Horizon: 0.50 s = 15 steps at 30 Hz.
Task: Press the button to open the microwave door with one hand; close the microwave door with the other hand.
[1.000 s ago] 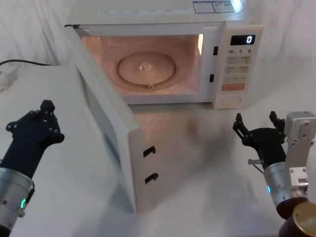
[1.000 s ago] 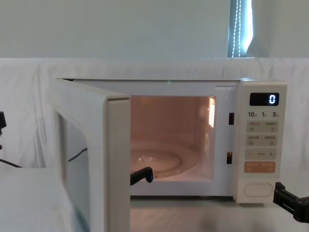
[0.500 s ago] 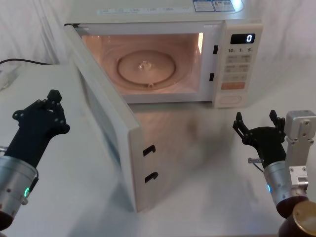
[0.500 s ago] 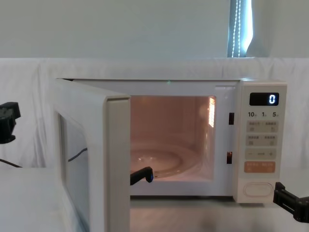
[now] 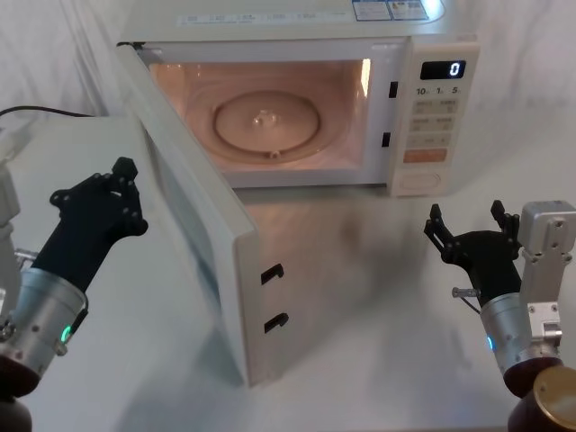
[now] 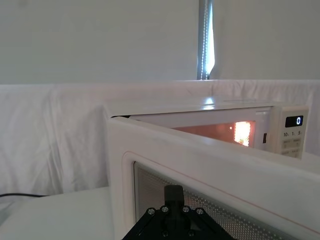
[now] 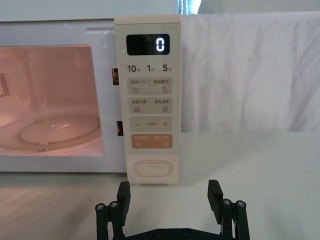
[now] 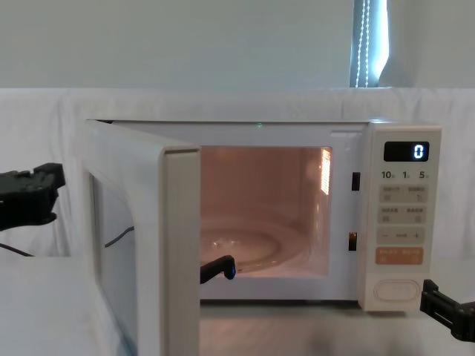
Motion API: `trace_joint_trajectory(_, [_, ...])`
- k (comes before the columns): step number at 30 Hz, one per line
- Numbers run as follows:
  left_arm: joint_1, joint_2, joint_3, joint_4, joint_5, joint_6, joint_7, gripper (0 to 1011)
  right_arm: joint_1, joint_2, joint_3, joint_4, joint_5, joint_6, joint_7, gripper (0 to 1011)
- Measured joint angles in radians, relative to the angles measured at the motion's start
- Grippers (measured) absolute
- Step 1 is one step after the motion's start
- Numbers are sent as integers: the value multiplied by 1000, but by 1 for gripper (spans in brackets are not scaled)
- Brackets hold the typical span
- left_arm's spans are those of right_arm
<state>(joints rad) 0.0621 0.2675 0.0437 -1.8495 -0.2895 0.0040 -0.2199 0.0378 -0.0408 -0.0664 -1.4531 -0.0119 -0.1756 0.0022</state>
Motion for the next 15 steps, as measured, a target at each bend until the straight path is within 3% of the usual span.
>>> trace_joint_trajectory(15, [-88, 4, 66, 70, 8, -12, -22, 0, 0, 0, 0, 0, 0, 0, 0, 1002])
